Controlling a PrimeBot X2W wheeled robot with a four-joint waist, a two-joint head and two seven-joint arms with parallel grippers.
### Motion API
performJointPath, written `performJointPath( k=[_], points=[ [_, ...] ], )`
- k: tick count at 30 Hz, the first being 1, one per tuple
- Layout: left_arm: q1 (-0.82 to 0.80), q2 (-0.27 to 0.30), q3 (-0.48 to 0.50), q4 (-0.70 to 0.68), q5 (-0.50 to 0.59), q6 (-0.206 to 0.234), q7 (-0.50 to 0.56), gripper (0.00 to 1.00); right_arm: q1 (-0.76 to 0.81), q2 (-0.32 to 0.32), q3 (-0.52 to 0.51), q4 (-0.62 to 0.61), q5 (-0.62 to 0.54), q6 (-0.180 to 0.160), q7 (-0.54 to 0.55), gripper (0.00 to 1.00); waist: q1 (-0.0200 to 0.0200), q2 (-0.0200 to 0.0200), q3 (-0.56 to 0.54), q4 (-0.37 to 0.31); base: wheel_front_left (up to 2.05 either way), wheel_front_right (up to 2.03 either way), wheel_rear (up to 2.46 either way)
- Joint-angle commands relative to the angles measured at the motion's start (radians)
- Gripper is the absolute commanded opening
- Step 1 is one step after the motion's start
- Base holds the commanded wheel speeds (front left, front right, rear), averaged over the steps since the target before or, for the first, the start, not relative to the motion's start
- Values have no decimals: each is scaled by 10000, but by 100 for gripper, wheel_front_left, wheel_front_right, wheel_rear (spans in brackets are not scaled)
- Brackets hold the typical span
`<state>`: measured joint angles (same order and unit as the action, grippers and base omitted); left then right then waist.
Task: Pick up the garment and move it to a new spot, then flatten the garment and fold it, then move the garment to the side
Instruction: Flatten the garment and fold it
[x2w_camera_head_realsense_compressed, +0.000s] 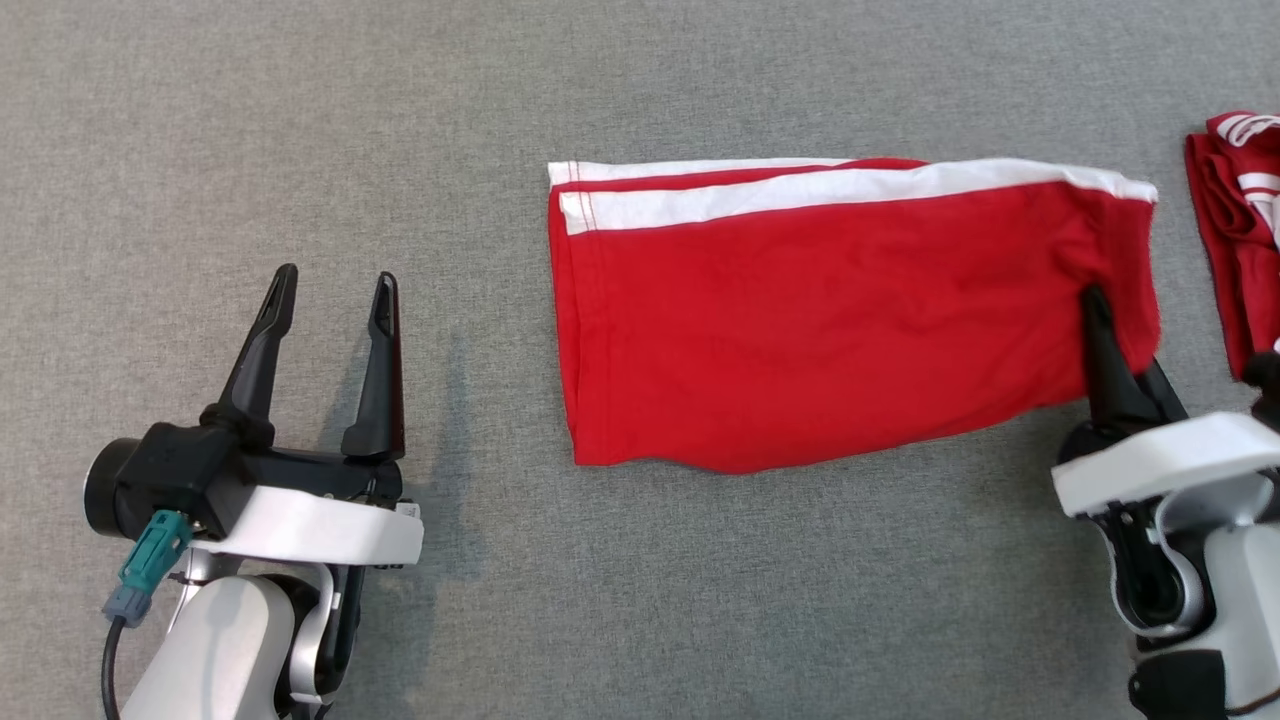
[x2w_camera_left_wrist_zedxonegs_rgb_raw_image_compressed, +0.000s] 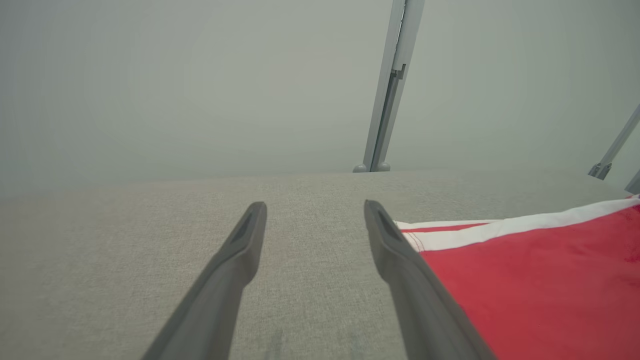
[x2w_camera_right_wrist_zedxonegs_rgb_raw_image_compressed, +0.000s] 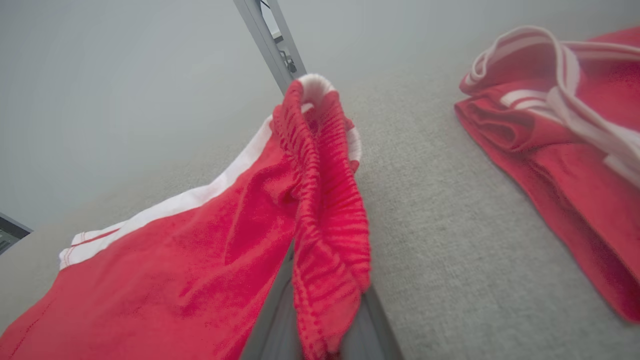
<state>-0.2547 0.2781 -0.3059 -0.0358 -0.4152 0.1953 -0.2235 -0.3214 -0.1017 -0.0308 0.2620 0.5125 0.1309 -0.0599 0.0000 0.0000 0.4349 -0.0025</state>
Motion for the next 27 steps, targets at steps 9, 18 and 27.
performJointPath(
  k=[9,18,27],
  points=[
    [-133,-12,-226,-45,-31,-40,116,100,-1080,267,2171,-1595,-365,-4,921,0,0,0,-256,181,0,0,0],
    [-299,-366,-557,103,-123,-179,-11,100,-1831,449,4215,-908,-388,-4,1279,0,0,0,-169,1100,0,0,0],
    [-477,-545,-637,407,-124,-313,-192,100,-2307,476,4740,423,-251,-4,795,100,0,0,-7,1532,0,0,0]
  ],
)
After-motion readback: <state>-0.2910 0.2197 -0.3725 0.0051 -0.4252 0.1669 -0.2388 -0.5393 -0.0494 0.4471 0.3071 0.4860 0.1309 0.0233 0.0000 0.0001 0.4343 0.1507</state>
